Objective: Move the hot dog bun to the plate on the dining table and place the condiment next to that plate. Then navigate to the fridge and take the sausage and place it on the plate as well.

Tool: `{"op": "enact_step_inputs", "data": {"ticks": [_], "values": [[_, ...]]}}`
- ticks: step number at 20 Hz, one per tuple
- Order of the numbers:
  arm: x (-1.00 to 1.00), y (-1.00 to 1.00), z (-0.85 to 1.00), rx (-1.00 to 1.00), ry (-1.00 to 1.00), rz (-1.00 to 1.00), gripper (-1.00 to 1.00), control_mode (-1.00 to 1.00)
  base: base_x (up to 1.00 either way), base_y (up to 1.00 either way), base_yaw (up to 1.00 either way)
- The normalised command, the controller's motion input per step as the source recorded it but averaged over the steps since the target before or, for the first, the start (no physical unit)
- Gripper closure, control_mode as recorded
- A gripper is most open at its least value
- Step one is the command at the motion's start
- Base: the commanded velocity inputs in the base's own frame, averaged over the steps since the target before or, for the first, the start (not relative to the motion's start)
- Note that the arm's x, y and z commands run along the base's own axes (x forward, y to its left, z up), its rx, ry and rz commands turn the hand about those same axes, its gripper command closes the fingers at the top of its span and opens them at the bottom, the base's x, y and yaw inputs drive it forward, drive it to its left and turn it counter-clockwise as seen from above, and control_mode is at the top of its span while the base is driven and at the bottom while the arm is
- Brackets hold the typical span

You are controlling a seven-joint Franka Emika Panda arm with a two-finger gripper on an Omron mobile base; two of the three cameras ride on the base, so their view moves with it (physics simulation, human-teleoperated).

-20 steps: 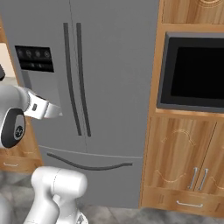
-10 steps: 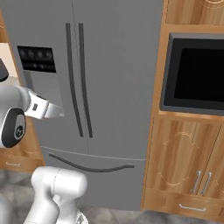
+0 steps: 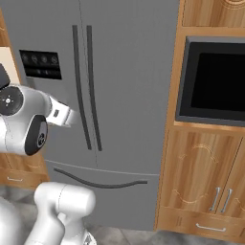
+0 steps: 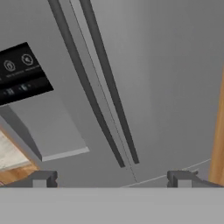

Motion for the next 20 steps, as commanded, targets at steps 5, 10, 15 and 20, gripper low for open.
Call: {"op": "enact_step_inputs", "data": {"ticks": [5, 10, 15, 20], "values": [[0.8, -0.26, 0.16, 0.01, 0.09, 0.04, -1.0, -1.0, 0.0, 0.0, 0.0], [0.74, -0.04, 0.05, 0.0, 0.21, 0.0, -1.0, -1.0, 0.0, 0.0, 0.0], [0.48, -0.05, 0.0, -0.04, -0.01, 0.02, -1.0, -1.0, 0.0, 0.0, 0.0], [0.58, 0.0, 0.0, -0.08, -0.03, 0.0, -1.0, -1.0, 0.0, 0.0, 0.0]]}}
